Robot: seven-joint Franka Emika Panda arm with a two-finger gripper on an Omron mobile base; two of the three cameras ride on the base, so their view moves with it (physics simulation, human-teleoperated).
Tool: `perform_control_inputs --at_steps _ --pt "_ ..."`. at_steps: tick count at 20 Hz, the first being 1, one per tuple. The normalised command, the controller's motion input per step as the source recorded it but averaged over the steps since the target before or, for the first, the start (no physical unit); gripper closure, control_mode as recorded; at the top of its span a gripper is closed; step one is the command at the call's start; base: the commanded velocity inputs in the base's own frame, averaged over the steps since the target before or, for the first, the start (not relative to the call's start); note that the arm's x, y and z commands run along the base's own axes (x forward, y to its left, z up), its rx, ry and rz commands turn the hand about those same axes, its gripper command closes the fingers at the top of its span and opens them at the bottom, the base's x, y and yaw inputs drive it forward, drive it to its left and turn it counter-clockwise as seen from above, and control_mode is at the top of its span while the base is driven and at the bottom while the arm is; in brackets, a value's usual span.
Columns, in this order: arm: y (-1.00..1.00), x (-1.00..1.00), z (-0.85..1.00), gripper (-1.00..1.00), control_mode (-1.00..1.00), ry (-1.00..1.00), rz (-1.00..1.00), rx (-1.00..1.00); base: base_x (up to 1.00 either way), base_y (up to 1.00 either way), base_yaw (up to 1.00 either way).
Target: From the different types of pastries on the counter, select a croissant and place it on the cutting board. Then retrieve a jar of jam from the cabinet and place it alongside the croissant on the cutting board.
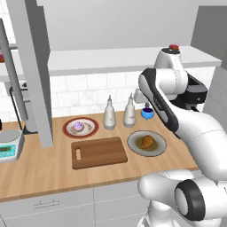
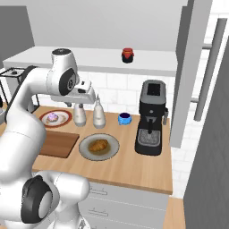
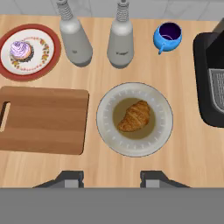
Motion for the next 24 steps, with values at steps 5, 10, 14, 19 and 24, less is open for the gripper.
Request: perform_control_inputs --at_steps 5,10,14,19,24 --pt "-0.02 -0.08 -0.19 -1.00 -1.00 0.00 -0.09 0.01 0.00 0.00 0.00" --pt "-0.11 0.00 -0.60 -1.00 -1.00 0.00 -0.08 0.01 0.00 0.00 0.00" --pt "-0.29 0.01 -0.62 -1.00 -1.00 -0.01 -0.28 0.00 0.00 0.00 0.00" --pt "-0.22 0.01 -0.38 -1.00 -1.00 -0.06 -0.05 0.06 0.00 0.00 0.00" --pt "-0.08 0.33 -0.34 -1.00 -1.00 -0.06 -0.06 0.07 0.00 0.00 0.00"
